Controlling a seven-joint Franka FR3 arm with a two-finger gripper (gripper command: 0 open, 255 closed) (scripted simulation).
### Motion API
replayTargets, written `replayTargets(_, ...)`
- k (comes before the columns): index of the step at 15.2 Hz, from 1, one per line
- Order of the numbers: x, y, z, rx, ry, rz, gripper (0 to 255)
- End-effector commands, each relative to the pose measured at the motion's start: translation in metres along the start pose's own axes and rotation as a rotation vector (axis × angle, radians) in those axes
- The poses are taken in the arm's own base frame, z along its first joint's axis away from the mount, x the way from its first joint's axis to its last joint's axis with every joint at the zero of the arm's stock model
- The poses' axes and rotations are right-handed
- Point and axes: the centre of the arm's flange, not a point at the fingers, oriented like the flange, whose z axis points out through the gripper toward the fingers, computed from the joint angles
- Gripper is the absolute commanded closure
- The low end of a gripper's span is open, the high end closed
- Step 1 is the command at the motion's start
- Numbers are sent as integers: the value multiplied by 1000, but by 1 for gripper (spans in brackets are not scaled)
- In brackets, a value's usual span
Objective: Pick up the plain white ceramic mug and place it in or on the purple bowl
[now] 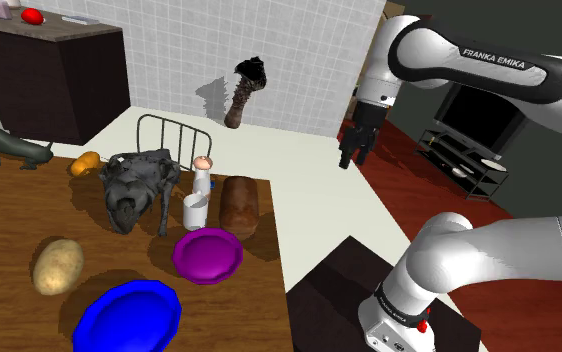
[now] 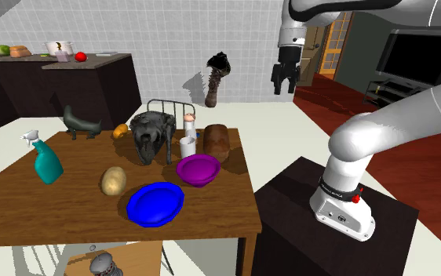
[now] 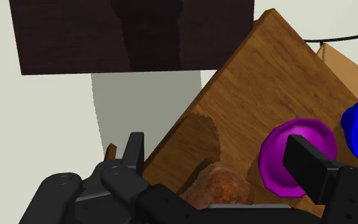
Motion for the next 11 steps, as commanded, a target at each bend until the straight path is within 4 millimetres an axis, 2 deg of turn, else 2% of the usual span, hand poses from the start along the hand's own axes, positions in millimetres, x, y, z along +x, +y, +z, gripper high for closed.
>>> replayTargets(1,0,0,0,0,0,0,0)
replayTargets(11,91,-63,69,-45,40,-59,0)
